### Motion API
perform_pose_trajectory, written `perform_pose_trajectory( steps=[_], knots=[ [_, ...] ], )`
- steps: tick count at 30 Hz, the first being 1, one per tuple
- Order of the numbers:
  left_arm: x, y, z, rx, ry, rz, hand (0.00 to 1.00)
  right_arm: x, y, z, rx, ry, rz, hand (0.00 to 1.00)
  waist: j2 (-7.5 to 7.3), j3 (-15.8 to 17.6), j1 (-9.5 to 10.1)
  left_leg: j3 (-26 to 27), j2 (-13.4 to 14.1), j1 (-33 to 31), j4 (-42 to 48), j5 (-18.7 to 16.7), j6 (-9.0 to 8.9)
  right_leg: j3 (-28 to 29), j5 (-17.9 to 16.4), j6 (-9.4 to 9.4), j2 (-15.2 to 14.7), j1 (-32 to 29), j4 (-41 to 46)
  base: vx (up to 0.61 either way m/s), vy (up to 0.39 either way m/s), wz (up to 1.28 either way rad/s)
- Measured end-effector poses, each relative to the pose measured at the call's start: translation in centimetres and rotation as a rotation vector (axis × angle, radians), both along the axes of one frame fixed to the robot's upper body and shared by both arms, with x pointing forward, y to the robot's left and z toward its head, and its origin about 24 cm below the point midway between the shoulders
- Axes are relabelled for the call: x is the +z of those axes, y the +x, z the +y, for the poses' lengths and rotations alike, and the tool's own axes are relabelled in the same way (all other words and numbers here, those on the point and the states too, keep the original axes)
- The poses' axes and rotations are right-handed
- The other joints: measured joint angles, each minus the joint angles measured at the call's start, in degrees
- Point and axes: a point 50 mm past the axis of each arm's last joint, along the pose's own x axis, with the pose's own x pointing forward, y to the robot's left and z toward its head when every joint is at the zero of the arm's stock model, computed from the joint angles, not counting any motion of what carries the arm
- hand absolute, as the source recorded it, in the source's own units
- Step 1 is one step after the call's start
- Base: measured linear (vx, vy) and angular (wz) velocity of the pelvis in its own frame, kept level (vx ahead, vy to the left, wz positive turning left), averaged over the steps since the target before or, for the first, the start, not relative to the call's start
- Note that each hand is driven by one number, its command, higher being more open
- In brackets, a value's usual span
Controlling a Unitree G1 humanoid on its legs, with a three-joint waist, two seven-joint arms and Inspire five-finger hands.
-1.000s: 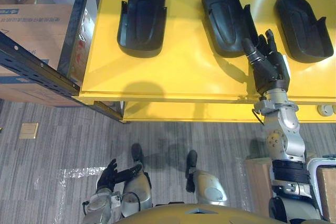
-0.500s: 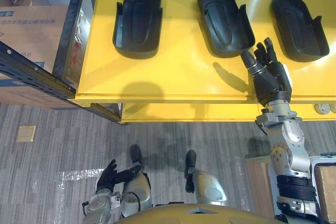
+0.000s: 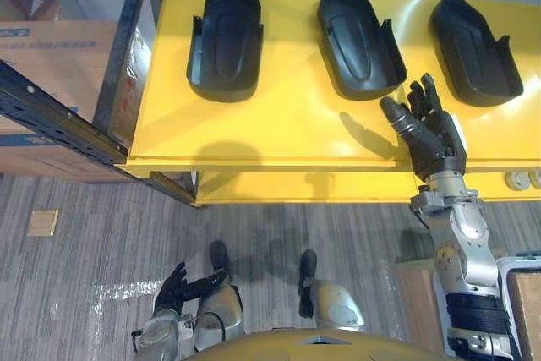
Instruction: Walk over and take three plastic housings, then place them on the shelf
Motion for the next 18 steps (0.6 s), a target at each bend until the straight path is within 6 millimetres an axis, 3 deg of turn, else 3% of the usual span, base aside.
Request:
perform_pose_trajectory(
  steps=[5, 9, 14, 18],
  knots=[
    [-0.5, -1.2, 0.1, -0.002, 0.021, 0.052, 1.0, 1.1, -1.4, -0.2, -0.079, -0.323, -0.022, 1.0, -0.13, -2.71, -1.29, 0.24, -0.11, 1.58, -0.03, -0.58, -0.2, -0.02, -0.15, 0.0, -0.13, 1.57, -0.25, 0.04, 0.0, -0.02],
    [-0.8, -2.6, 0.3, -0.006, 0.03, 0.094, 1.0, 4.3, -2.0, -1.3, -0.1, -0.54, -0.123, 1.0, -0.79, -5.89, -1.61, 1.38, 0.26, 2.82, -0.08, -1.05, -0.41, 1.0, -0.26, 0.21, 0.22, 2.41, -0.99, 0.02, -0.009, -0.13],
    [-0.8, -3.7, 0.9, 0.001, 0.053, 0.119, 1.0, 6.7, -1.6, -1.2, -0.022, -0.799, -0.171, 1.0, -2.55, -7.66, -1.61, 1.49, 0.99, 3.39, -0.11, -1.1, -0.66, 1.11, -0.44, 0.06, 0.6, 2.84, -0.88, -0.01, -0.003, -0.01],
    [-0.8, -3.9, 1.3, 0.001, 0.058, 0.139, 1.0, 8.0, -0.8, 0.2, 0.085, -0.971, -0.201, 1.0, -3.4, -8.28, -1.44, 1.4, 1.17, 3.39, -0.14, -1.07, -0.87, 1.18, -0.64, -0.24, 0.66, 2.72, -0.83, -0.02, 0.0, 0.0]
  ],
)
